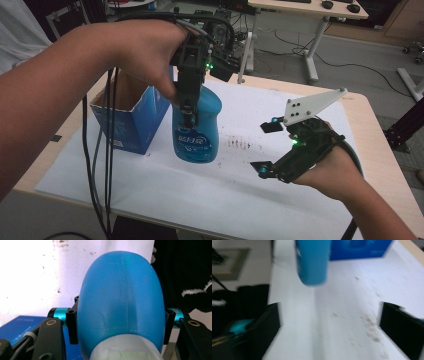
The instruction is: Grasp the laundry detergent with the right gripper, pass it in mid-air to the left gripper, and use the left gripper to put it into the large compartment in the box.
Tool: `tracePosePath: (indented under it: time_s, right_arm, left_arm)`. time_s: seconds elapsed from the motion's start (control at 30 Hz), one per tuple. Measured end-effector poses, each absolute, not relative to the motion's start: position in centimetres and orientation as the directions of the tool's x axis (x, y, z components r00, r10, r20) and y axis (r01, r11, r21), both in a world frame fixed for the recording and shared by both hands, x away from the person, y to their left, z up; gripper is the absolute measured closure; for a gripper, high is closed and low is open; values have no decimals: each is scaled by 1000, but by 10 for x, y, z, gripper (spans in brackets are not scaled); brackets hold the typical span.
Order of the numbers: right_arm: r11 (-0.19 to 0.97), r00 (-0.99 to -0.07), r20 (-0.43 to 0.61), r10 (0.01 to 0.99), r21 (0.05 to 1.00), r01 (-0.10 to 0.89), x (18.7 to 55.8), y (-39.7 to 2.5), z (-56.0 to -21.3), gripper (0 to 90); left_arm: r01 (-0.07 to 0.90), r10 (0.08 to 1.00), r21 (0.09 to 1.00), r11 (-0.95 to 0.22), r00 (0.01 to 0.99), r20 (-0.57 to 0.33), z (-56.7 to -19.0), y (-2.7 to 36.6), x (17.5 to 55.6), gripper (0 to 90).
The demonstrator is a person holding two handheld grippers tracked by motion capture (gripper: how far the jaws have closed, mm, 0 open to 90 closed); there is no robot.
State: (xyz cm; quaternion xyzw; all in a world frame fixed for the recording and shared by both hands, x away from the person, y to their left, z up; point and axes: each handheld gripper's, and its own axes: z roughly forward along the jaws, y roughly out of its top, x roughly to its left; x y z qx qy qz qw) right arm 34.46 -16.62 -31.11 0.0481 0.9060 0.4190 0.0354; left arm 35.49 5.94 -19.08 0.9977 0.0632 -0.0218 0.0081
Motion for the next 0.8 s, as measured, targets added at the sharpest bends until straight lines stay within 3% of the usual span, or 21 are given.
tracePosePath:
  time_s: [0.27, 0.43, 0.8]
  right_arm:
    - [750, -994, -77, 80, 661, 9, 346, -181, -283, 7]
    - [810, -994, -93, 54, 586, -11, 349, -187, -269, 7]
    - [881, -993, -117, 31, 472, -28, 353, -193, -263, 7]
  left_arm:
    - [244, 243, 16, -970, 969, -50, -166, 79, 369, 383]
    - [364, 362, 30, -931, 931, -45, -142, 97, 381, 383]
    - [744, 742, 56, -666, 669, -55, -109, 152, 411, 383]
